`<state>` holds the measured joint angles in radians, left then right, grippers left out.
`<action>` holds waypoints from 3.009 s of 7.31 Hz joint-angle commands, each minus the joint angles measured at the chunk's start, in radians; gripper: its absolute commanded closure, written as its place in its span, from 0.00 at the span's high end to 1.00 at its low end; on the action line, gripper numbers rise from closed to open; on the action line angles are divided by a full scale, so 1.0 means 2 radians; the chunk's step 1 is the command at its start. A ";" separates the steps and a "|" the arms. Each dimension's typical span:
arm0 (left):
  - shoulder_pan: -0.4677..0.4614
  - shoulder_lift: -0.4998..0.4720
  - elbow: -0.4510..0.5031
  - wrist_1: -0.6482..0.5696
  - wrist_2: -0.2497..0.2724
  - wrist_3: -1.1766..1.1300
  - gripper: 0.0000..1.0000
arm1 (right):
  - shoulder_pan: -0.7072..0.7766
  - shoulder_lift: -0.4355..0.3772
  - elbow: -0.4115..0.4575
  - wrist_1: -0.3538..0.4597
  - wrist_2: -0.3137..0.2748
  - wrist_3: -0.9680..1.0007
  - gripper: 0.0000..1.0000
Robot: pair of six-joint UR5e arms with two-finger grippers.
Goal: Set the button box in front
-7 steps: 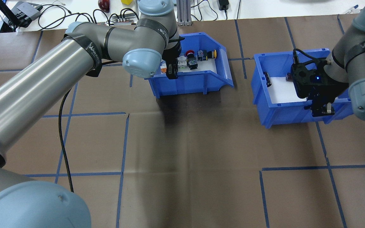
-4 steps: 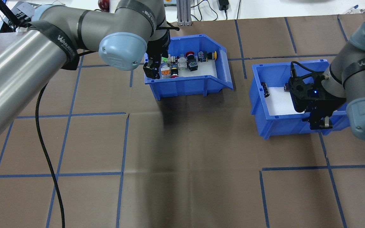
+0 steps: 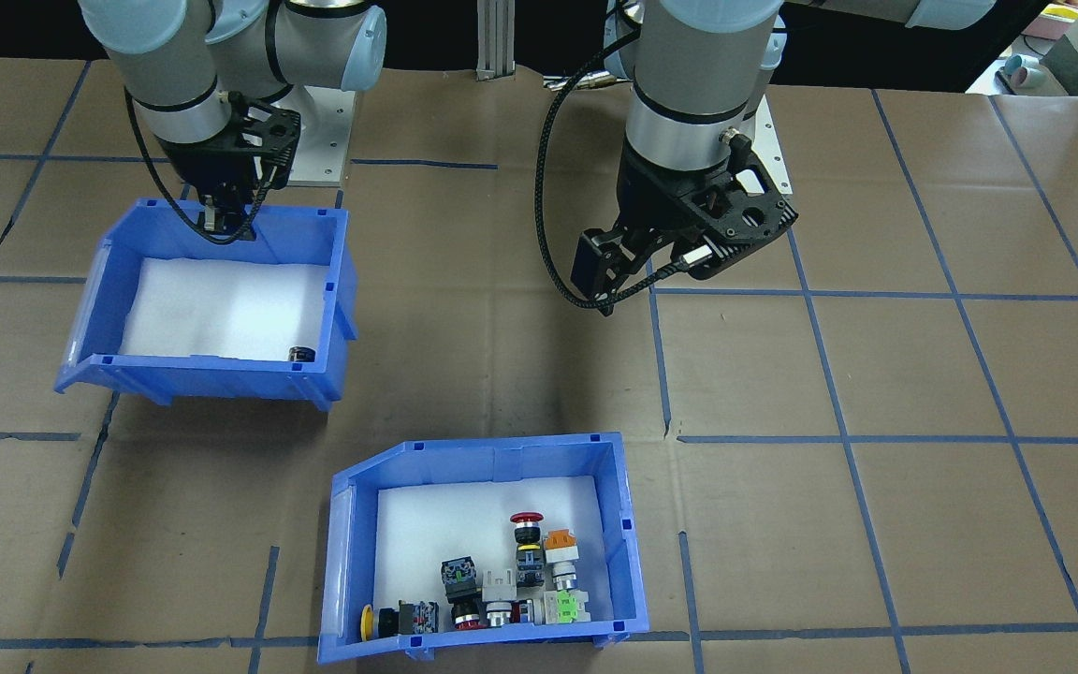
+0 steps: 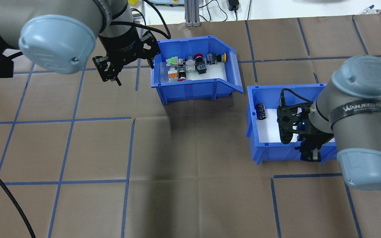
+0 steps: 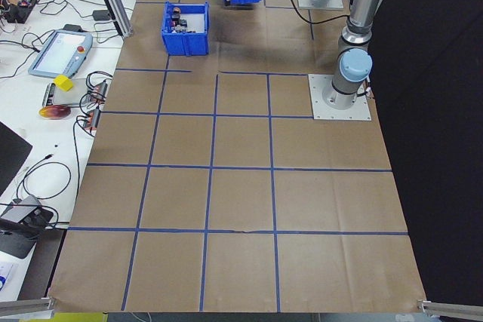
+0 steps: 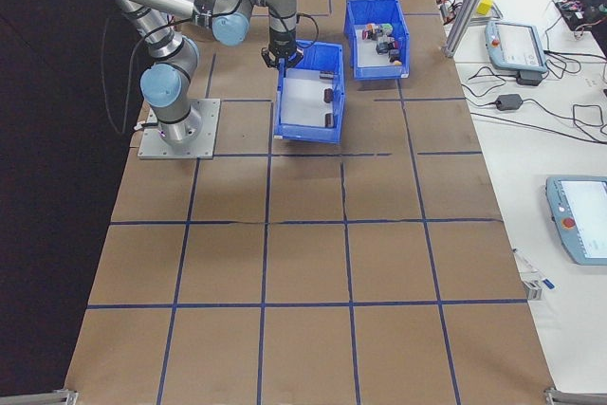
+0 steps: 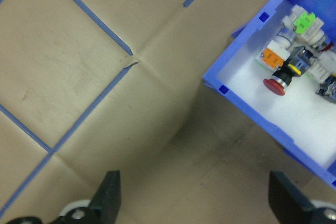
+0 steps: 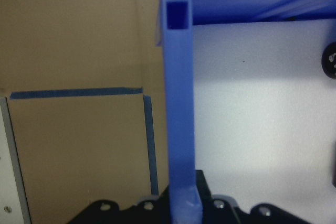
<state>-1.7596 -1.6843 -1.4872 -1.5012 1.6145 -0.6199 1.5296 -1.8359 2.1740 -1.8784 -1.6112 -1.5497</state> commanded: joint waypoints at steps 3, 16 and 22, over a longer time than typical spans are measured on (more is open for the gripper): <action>0.043 0.070 -0.007 -0.131 -0.010 0.270 0.99 | 0.137 0.004 0.004 -0.024 -0.001 0.139 0.07; 0.083 0.132 -0.053 -0.121 -0.035 0.374 0.99 | 0.302 0.110 -0.001 -0.168 -0.007 0.291 1.00; 0.083 0.133 -0.053 -0.122 -0.034 0.374 0.99 | 0.126 0.049 -0.113 0.025 -0.001 0.286 1.00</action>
<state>-1.5938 -1.4192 -1.5950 -1.7457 1.5461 0.1273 1.8681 -1.7361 2.0170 -1.9267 -1.6167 -0.9819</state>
